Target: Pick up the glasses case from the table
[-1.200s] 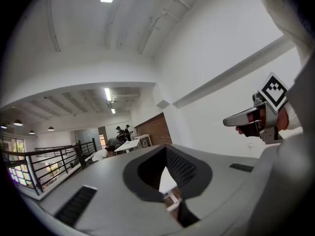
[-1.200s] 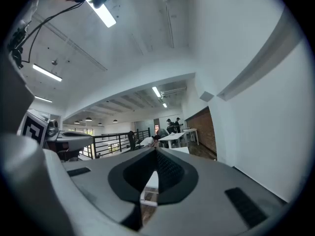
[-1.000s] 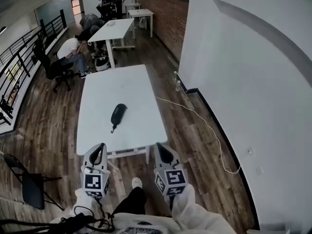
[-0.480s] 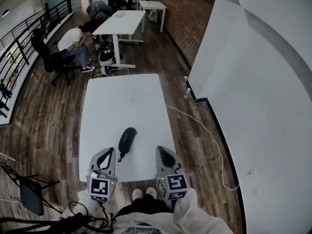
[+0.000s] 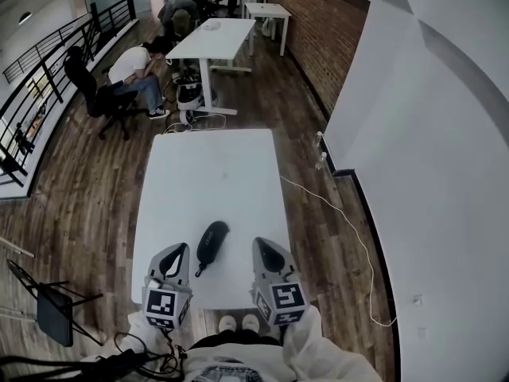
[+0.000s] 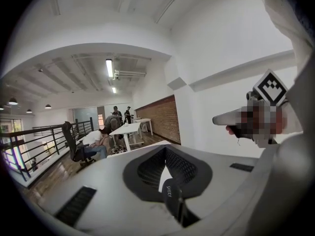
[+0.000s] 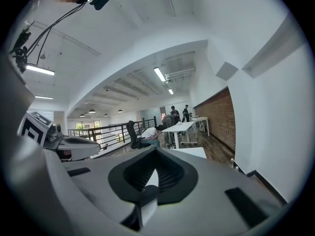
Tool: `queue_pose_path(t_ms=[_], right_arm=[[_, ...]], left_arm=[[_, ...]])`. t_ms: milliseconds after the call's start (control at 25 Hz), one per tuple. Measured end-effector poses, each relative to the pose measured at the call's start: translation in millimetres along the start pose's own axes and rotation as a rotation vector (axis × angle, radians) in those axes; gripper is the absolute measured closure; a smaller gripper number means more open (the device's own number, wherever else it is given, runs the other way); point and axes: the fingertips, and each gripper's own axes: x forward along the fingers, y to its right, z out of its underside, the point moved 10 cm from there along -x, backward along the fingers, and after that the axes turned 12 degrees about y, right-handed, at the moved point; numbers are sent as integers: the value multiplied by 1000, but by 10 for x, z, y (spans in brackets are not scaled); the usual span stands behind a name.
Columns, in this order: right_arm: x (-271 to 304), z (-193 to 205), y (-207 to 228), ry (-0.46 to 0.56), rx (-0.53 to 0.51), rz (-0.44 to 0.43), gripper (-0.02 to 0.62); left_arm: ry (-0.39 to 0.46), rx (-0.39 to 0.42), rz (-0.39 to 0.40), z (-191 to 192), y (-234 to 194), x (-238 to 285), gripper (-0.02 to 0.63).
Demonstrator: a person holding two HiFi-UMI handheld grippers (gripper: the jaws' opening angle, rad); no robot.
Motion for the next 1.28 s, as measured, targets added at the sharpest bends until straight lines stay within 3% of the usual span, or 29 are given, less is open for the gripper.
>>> queue_pose_path(t_ms=[240, 320, 440, 520, 640, 760, 960, 1160, 1280], right_arm=[[56, 53, 84, -10, 13, -5, 588], [68, 79, 87, -16, 13, -8, 588], [81, 89, 114, -20, 13, -8, 588], [87, 84, 146, -19, 15, -3, 588], [71, 70, 190, -20, 14, 6, 588], [39, 44, 230, -28, 5, 22, 588], [-103, -8, 416, -53, -25, 73, 588], [-336, -89, 694, -68, -61, 154, 588], [-468, -123, 823, -73, -70, 197, 588]], left_arm=[[-7, -35, -7, 57, 26, 113, 529], [-9, -54, -11, 106, 14, 174, 434], [-15, -41, -39, 149, -5, 329, 223], [-37, -31, -39, 176, -12, 451, 164], [-139, -77, 4, 358, -2, 644, 133], [-303, -94, 83, 685, 54, 863, 123], [-576, -5, 252, 1391, 278, 1240, 114], [-734, -108, 210, 1876, 330, 1546, 114], [-788, -143, 196, 2039, 337, 1617, 114]])
